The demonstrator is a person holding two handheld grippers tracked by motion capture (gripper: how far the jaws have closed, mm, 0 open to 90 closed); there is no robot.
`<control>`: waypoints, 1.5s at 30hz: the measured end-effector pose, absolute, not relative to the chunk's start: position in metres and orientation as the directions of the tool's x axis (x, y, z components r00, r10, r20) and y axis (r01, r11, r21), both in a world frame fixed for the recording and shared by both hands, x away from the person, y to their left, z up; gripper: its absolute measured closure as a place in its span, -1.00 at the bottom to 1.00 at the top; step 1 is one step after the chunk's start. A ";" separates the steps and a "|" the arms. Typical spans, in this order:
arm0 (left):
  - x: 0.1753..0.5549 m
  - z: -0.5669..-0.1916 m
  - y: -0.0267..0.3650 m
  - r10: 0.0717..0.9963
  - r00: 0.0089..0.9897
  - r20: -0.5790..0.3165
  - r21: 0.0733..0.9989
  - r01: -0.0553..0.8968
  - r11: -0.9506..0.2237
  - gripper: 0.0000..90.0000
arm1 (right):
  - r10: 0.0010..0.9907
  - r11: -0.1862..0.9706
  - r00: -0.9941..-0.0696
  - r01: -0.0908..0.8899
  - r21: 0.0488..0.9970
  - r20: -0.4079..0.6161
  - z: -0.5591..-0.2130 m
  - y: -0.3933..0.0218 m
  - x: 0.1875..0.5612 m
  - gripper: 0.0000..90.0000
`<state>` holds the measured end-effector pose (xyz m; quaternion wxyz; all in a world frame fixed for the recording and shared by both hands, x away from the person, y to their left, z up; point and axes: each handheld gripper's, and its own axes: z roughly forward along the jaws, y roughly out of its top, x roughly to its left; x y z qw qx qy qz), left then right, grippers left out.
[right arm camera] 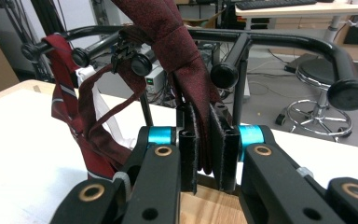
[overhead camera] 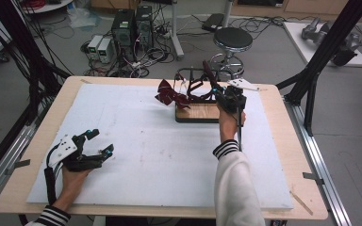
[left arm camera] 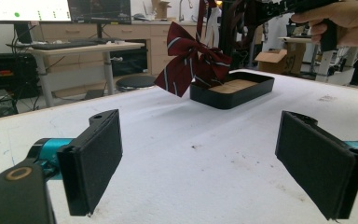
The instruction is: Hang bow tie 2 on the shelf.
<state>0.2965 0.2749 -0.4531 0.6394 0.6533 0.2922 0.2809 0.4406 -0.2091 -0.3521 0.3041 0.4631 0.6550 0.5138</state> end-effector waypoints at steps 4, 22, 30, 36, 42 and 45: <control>0.297 -0.453 0.275 0.741 0.672 -0.007 1.000 0.023 -0.011 -0.67 | 0.919 0.032 -0.384 0.294 0.955 0.088 -0.354 -0.208 0.442 0.85; 0.297 -0.453 0.275 0.741 0.672 -0.008 1.000 0.024 -0.011 -0.66 | 0.926 0.039 -0.370 0.309 0.950 0.082 -0.364 -0.208 0.451 0.82; 0.297 -0.453 0.275 0.741 0.671 -0.007 1.000 0.023 -0.011 -0.66 | 0.924 0.069 -0.378 0.315 0.947 0.058 -0.364 -0.209 0.452 0.76; 0.296 -0.453 0.275 0.742 0.671 -0.006 1.000 0.022 -0.012 -0.66 | 0.919 0.109 -0.393 0.320 0.941 0.027 -0.364 -0.208 0.452 0.57; 0.296 -0.453 0.275 0.743 0.670 0.002 1.000 0.020 -0.021 -0.66 | 0.910 0.163 -0.414 0.317 0.934 -0.018 -0.361 -0.205 0.448 0.19; 0.296 -0.453 0.274 0.744 0.668 -0.001 1.000 0.021 -0.018 -0.66 | 0.908 0.145 -0.419 0.317 0.937 0.002 -0.359 -0.204 0.446 -0.10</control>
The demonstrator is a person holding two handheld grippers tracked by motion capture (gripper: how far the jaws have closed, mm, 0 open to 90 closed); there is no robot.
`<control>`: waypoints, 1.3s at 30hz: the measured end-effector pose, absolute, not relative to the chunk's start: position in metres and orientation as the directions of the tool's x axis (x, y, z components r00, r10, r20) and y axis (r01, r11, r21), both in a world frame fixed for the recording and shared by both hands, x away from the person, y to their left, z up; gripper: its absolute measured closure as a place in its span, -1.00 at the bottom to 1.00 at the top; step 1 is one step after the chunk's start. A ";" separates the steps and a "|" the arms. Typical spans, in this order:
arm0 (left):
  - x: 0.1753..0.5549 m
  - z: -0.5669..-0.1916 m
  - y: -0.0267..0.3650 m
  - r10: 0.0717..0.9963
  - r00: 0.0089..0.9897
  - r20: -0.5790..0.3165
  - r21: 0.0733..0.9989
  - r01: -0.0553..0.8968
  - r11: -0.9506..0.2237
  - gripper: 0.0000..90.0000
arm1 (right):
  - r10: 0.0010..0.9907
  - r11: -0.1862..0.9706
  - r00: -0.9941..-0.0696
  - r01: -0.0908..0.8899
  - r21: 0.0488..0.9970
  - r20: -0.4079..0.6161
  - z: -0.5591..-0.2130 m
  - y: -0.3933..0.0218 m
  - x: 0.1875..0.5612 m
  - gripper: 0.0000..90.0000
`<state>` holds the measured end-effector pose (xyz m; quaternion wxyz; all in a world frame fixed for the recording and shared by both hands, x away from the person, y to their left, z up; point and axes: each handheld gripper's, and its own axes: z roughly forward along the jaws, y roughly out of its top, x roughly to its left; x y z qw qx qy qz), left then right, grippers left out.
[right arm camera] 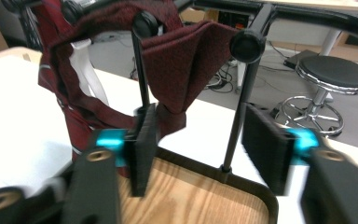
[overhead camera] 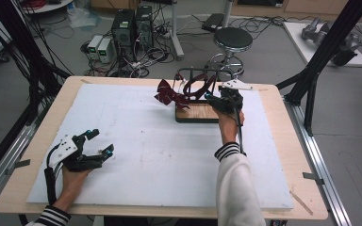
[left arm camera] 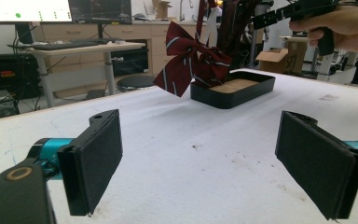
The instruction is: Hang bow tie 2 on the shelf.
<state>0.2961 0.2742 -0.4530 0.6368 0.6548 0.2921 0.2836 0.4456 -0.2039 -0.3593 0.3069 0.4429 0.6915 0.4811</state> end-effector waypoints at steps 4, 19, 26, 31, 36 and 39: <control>0.296 -0.453 0.274 0.745 0.668 0.002 1.000 0.020 -0.021 -0.66 | 0.902 0.141 -0.431 0.313 0.939 0.009 -0.355 -0.203 0.439 -0.37; 0.296 -0.453 0.274 0.744 0.668 0.002 1.000 0.020 -0.021 -0.67 | 0.889 0.101 -0.458 0.228 0.968 0.014 -0.338 -0.229 0.386 -0.70; 0.296 -0.453 0.274 0.743 0.669 0.006 1.000 0.016 -0.022 -0.67 | 0.888 0.078 -0.460 0.197 0.977 0.022 -0.346 -0.245 0.349 -0.72; 0.294 -0.453 0.274 0.745 0.667 0.008 1.000 0.013 -0.022 -0.67 | 0.874 0.095 -0.486 0.169 0.981 -0.001 -0.360 -0.250 0.321 -0.73; 0.294 -0.453 0.274 0.744 0.668 0.007 1.000 0.014 -0.022 -0.67 | 0.865 0.106 -0.502 0.132 0.986 -0.026 -0.379 -0.254 0.294 -0.73; 0.294 -0.453 0.274 0.746 0.666 0.009 1.000 0.012 -0.023 -0.67 | 0.863 0.093 -0.504 0.121 0.988 -0.020 -0.391 -0.259 0.283 -0.73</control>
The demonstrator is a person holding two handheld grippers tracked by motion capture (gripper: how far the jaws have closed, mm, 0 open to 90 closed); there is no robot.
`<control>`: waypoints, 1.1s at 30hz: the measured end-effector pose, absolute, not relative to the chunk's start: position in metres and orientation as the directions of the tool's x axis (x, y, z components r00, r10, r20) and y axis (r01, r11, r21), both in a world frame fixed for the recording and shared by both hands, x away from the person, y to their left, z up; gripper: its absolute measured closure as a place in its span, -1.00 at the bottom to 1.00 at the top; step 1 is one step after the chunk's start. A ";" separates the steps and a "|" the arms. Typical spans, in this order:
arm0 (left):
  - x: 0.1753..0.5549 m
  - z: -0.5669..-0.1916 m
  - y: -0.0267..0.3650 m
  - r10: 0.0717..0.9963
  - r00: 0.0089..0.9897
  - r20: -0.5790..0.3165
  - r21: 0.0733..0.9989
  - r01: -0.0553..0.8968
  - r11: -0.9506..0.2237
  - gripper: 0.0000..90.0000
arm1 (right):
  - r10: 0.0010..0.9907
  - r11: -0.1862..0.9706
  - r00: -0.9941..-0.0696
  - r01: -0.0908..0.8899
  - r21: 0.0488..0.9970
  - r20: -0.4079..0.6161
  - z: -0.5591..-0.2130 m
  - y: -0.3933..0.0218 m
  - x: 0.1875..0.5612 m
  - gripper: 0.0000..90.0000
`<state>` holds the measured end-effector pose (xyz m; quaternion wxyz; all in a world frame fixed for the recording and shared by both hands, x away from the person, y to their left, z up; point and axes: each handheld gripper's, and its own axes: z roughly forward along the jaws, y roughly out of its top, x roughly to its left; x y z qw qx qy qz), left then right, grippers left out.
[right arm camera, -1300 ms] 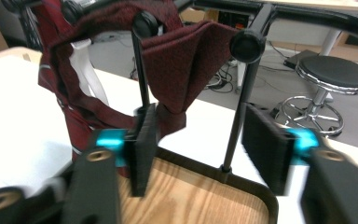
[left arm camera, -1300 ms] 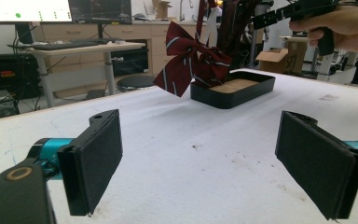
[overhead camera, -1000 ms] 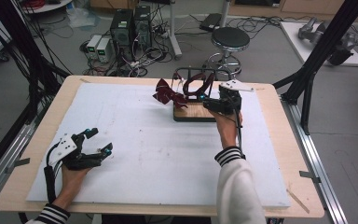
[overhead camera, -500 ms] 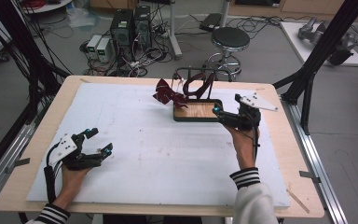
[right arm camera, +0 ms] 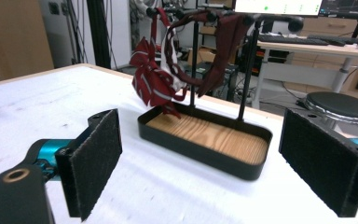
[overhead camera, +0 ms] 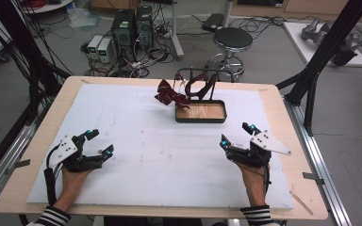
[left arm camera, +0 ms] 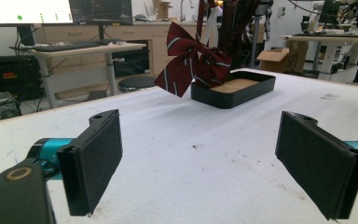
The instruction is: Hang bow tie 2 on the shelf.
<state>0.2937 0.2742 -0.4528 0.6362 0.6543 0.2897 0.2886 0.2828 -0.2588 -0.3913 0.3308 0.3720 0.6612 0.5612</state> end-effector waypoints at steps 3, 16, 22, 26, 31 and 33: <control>0.293 -0.453 0.275 0.749 0.663 0.010 1.000 0.010 -0.021 -0.67 | 0.866 0.073 -0.500 0.111 0.991 -0.008 -0.404 -0.264 0.275 -0.73; 0.281 -0.453 0.278 0.756 0.655 0.010 1.000 0.002 -0.015 -0.67 | 0.869 0.074 -0.494 0.149 0.986 0.010 -0.420 -0.266 0.270 -0.75; 0.277 -0.453 0.280 0.755 0.655 0.011 1.000 0.001 -0.015 -0.67 | 0.870 0.088 -0.493 0.164 0.983 0.005 -0.421 -0.267 0.269 -0.75; 0.275 -0.453 0.281 0.757 0.653 0.014 1.000 -0.003 -0.016 -0.67 | 0.883 0.056 -0.470 0.134 0.989 0.013 -0.435 -0.270 0.266 -0.75; 0.274 -0.453 0.281 0.757 0.653 0.016 1.000 -0.005 -0.017 -0.67 | 0.878 0.052 -0.478 0.135 0.990 0.019 -0.444 -0.274 0.263 -0.75; 0.274 -0.453 0.281 0.760 0.650 0.020 1.000 -0.009 -0.019 -0.67 | 0.875 0.057 -0.483 0.132 0.990 0.014 -0.444 -0.273 0.262 -0.75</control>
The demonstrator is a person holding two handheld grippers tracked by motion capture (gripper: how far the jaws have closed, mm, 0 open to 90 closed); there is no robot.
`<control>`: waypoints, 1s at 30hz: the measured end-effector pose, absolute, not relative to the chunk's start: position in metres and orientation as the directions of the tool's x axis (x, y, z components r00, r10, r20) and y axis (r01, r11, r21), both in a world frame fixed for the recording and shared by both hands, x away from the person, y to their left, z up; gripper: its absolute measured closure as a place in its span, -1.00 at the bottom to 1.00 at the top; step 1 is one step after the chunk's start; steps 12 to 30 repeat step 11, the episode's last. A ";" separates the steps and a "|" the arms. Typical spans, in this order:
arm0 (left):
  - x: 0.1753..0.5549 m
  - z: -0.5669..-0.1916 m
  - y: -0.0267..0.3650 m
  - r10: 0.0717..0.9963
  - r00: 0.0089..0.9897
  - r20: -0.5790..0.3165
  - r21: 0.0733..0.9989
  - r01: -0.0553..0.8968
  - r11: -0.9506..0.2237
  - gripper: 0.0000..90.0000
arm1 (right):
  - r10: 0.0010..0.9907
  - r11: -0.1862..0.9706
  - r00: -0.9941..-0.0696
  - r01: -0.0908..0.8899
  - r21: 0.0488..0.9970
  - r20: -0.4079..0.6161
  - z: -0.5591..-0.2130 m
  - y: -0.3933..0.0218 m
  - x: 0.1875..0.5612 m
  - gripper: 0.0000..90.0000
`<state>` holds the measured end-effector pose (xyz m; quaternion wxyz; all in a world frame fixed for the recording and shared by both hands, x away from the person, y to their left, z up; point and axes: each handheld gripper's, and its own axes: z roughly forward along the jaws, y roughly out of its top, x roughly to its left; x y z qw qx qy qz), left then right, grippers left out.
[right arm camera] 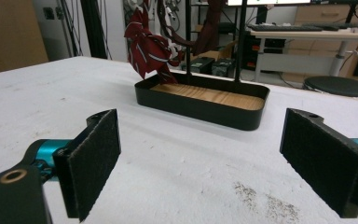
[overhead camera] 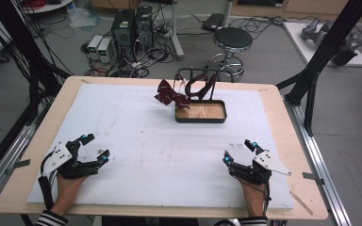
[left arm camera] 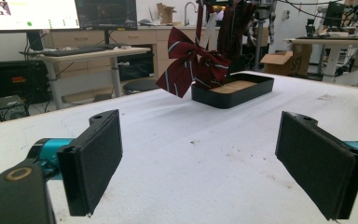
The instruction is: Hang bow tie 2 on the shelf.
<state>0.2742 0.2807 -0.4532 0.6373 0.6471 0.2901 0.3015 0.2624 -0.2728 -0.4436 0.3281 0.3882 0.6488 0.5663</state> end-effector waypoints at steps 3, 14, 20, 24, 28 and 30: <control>0.274 -0.453 0.281 0.763 0.646 0.016 1.000 -0.009 -0.014 -0.67 | 0.869 0.060 -0.494 0.131 0.990 0.012 -0.446 -0.271 0.262 -0.75; 0.274 -0.453 0.281 0.765 0.643 0.015 1.000 -0.008 -0.014 -0.67 | 0.867 0.066 -0.498 0.123 0.990 0.004 -0.450 -0.270 0.262 -0.75; 0.274 -0.453 0.281 0.765 0.643 0.015 1.000 -0.008 -0.014 -0.67 | 0.867 0.066 -0.498 0.123 0.990 0.004 -0.450 -0.270 0.262 -0.75; 0.274 -0.453 0.281 0.765 0.643 0.015 1.000 -0.008 -0.014 -0.67 | 0.867 0.066 -0.498 0.123 0.990 0.004 -0.450 -0.270 0.262 -0.75; 0.274 -0.453 0.281 0.765 0.643 0.015 1.000 -0.008 -0.014 -0.67 | 0.867 0.066 -0.498 0.123 0.990 0.004 -0.450 -0.270 0.262 -0.75; 0.274 -0.453 0.281 0.765 0.643 0.015 1.000 -0.008 -0.014 -0.67 | 0.867 0.066 -0.498 0.123 0.990 0.004 -0.450 -0.270 0.262 -0.75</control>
